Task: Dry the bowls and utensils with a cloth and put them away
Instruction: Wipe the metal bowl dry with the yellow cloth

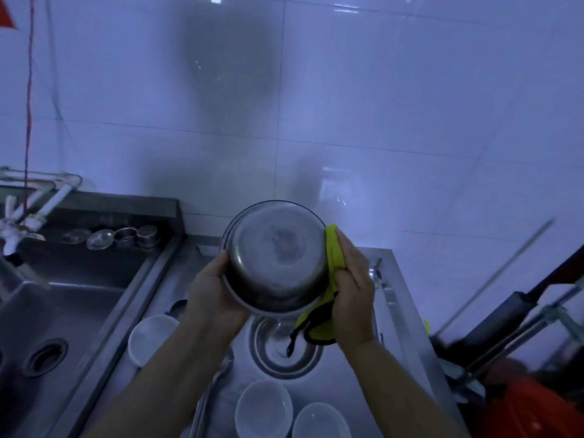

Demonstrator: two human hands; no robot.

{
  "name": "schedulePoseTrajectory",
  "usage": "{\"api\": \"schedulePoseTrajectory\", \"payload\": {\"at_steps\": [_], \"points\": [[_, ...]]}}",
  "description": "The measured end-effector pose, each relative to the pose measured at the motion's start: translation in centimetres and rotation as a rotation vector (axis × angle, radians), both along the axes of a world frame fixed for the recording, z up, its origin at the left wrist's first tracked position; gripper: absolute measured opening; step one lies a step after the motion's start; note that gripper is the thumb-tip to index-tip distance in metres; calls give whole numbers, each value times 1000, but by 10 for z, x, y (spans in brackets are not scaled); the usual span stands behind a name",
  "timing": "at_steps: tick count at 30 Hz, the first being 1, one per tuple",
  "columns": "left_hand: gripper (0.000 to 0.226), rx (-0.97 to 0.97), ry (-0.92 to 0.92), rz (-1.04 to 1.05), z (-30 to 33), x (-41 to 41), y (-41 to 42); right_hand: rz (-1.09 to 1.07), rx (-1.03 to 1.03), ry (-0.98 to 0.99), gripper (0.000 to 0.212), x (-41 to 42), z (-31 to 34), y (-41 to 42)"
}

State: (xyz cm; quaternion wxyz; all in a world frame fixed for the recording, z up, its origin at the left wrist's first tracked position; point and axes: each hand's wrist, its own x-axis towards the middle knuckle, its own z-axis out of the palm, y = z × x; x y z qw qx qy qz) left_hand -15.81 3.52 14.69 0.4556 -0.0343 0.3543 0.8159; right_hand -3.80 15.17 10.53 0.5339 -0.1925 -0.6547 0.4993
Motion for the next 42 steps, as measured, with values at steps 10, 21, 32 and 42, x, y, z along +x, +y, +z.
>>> {"api": "schedulePoseTrajectory", "payload": {"at_steps": [10,21,32,42], "points": [[22,-311,390,7,-5,55,63,114,188,-356,31,40,37,91],[18,-579,790,-261,-65,121,138,-1,385,-526,38,126,-26,142],[13,-718,1827,-907,-192,227,135,-332,-256,-409,25,251,-49,188],[24,-523,2374,-1219,-255,248,111,-375,-301,-408,25,276,-64,179]]}}
